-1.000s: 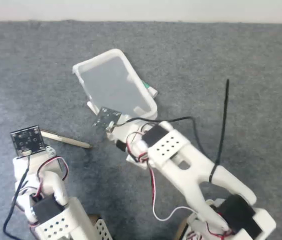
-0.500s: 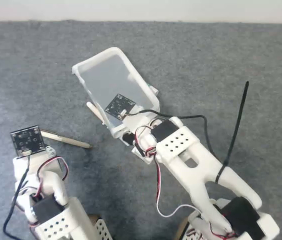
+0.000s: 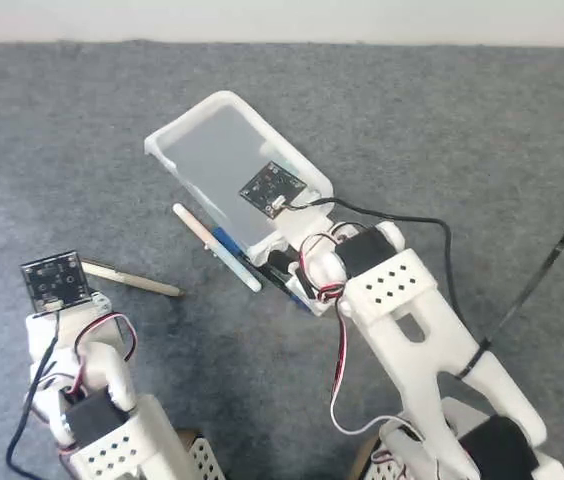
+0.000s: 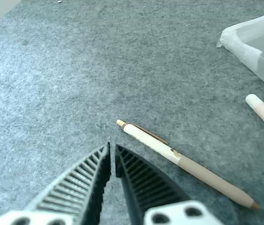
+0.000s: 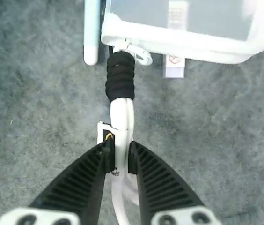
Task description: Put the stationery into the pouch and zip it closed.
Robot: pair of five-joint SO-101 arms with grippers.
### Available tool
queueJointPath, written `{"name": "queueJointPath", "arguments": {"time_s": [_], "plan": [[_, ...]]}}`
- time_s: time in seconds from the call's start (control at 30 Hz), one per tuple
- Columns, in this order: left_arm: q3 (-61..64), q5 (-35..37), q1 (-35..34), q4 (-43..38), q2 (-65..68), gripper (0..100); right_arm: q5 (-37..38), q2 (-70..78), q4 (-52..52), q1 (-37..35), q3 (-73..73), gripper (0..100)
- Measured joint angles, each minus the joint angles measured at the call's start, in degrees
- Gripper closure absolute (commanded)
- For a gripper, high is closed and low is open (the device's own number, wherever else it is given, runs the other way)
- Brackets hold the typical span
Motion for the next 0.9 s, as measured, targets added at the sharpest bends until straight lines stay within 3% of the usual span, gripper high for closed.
{"name": "queueJointPath", "arguments": {"time_s": [0.6,0.9], "plan": [[0.0,0.0,0.09,-0.79,0.0,99,-5.89,0.0,2.11,9.85,-3.87,98.5],[0.0,0.0,0.09,-0.79,0.0,99,-8.97,0.0,6.07,10.11,-6.86,82.0]]}}
